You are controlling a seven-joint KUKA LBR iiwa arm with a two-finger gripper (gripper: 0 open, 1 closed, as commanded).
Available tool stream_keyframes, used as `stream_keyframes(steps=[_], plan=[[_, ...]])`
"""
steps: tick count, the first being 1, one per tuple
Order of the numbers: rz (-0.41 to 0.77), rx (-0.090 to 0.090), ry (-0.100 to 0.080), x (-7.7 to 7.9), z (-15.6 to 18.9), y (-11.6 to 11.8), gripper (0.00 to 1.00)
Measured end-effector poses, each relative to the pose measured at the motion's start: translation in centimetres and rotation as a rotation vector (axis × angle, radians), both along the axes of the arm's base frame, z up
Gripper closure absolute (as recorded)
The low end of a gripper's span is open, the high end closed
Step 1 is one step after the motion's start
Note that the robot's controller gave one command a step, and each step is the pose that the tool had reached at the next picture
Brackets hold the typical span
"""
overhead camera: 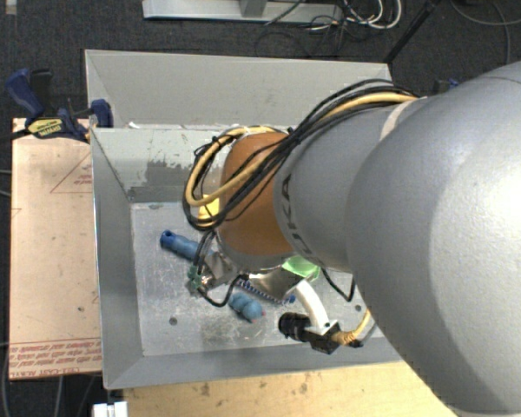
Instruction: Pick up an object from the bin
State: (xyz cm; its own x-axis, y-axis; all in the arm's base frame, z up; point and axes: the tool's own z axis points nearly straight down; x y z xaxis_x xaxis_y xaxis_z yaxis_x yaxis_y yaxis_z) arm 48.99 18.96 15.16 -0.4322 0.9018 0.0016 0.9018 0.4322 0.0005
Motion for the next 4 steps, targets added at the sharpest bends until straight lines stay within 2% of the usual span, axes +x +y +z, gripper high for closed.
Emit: stream_keyframes(steps=[1, 2, 3, 4], plan=[[0.008, 0.000, -0.004, 0.0, 4.6, 0.8, 1.00], [0.012, -0.001, -0.001, -0.9, 5.9, 1.8, 1.00], [-0.013, -0.005, 0.003, -0.1, 3.3, -0.2, 1.00], [-0.006, 0.001, -0.007, 0.7, 10.4, 1.0, 1.00]])
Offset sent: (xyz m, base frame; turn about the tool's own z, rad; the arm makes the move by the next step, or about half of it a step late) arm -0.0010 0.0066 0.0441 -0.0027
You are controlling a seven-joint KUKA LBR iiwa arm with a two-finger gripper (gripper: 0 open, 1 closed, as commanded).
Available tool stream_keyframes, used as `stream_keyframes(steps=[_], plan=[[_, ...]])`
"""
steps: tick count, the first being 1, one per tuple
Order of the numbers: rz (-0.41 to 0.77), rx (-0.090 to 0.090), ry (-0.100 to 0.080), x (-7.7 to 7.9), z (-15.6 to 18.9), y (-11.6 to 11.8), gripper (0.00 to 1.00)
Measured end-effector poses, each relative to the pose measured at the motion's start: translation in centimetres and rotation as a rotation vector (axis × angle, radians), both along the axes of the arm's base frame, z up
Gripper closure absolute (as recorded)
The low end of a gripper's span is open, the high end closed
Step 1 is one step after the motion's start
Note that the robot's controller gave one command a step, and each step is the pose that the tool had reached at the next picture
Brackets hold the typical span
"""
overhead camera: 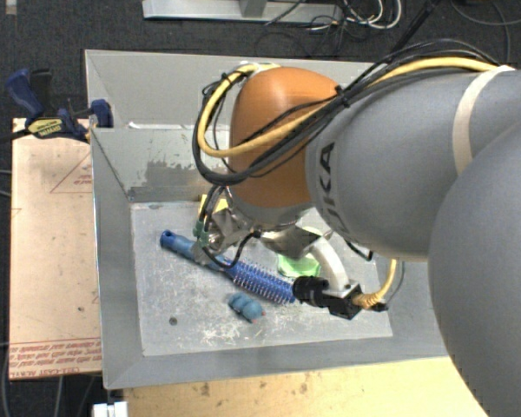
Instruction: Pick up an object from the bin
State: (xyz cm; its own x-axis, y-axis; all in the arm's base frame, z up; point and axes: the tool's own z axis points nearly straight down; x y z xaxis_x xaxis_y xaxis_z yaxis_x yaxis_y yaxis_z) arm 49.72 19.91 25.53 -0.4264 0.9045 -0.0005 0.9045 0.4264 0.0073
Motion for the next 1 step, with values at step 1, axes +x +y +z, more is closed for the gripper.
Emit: stream_keyframes(steps=[1], plan=[[-0.110, -0.008, 0.007, 6.63, -5.49, -10.04, 1.00]])
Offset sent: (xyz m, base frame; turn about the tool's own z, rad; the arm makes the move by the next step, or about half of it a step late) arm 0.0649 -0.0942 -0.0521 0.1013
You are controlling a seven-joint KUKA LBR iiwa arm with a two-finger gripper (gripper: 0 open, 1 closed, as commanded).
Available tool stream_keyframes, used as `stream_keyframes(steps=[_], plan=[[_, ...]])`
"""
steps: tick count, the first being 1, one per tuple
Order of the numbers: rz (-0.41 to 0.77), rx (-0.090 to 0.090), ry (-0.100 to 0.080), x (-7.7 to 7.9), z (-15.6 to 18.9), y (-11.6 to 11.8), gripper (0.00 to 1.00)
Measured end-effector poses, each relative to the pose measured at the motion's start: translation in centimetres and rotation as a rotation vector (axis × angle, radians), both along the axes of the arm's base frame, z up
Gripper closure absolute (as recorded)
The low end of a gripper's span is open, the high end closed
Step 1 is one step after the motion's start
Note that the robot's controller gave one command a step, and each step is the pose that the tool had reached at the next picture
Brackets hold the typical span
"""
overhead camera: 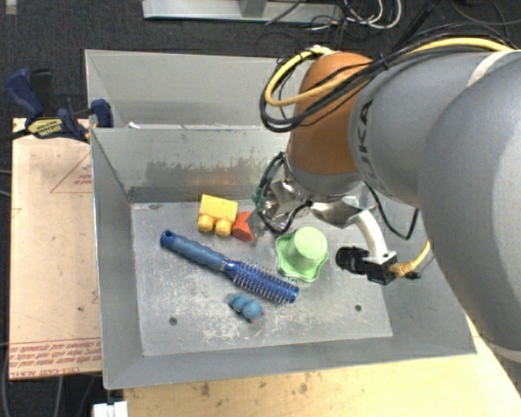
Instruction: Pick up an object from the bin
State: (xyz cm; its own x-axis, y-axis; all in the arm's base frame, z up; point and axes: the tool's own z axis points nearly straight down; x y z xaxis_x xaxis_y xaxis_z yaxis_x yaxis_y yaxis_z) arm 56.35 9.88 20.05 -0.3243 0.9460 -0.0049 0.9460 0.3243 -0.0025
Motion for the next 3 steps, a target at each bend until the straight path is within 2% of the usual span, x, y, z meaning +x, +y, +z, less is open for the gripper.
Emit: stream_keyframes(steps=[1, 2, 3], plan=[[0.011, 0.004, -0.001, -0.1, 0.2, 0.6, 0.00], [-0.028, 0.004, 0.011, -6.5, -5.1, -1.2, 0.00], [-0.169, 0.005, -0.010, -4.4, -10.1, -2.4, 0.00]])
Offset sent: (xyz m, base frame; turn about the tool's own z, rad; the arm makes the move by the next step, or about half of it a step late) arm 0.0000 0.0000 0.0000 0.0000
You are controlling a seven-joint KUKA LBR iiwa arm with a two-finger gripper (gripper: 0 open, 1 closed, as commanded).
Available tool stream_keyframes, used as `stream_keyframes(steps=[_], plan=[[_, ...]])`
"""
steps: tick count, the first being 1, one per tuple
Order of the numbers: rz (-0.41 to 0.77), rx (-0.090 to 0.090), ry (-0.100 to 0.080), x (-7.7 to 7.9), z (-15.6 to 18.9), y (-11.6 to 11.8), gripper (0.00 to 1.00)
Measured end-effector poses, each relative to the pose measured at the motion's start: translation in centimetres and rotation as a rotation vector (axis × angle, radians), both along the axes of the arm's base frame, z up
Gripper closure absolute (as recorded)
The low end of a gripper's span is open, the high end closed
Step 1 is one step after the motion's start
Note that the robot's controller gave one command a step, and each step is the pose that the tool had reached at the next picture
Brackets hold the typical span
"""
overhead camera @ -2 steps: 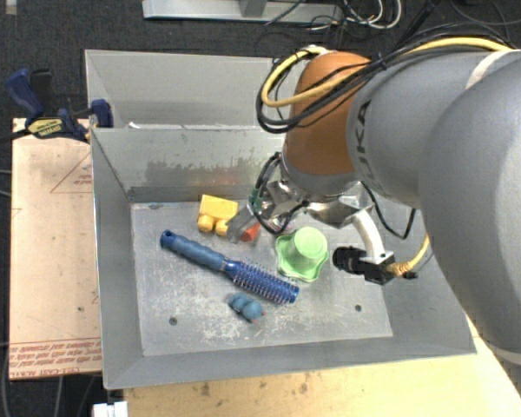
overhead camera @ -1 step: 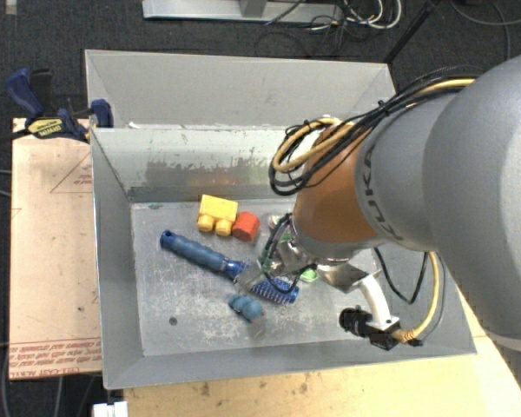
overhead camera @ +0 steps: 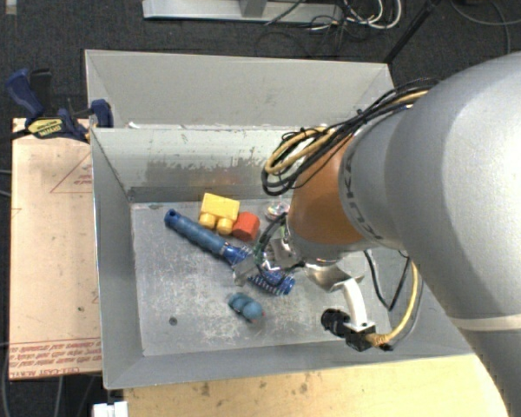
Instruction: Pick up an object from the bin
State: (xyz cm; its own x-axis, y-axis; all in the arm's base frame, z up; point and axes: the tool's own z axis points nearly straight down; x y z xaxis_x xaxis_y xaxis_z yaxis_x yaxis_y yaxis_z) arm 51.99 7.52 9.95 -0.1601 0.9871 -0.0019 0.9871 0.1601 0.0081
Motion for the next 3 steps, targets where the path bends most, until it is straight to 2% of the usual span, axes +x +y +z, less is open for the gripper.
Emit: stream_keyframes(steps=[1, 2, 3], plan=[[0.055, -0.001, 0.014, 5.2, -2.4, -1.8, 0.00], [0.057, 0.001, 0.020, 4.9, -2.5, -1.7, 1.00], [-0.436, -0.012, 0.093, 8.1, 3.9, 0.9, 1.00]])
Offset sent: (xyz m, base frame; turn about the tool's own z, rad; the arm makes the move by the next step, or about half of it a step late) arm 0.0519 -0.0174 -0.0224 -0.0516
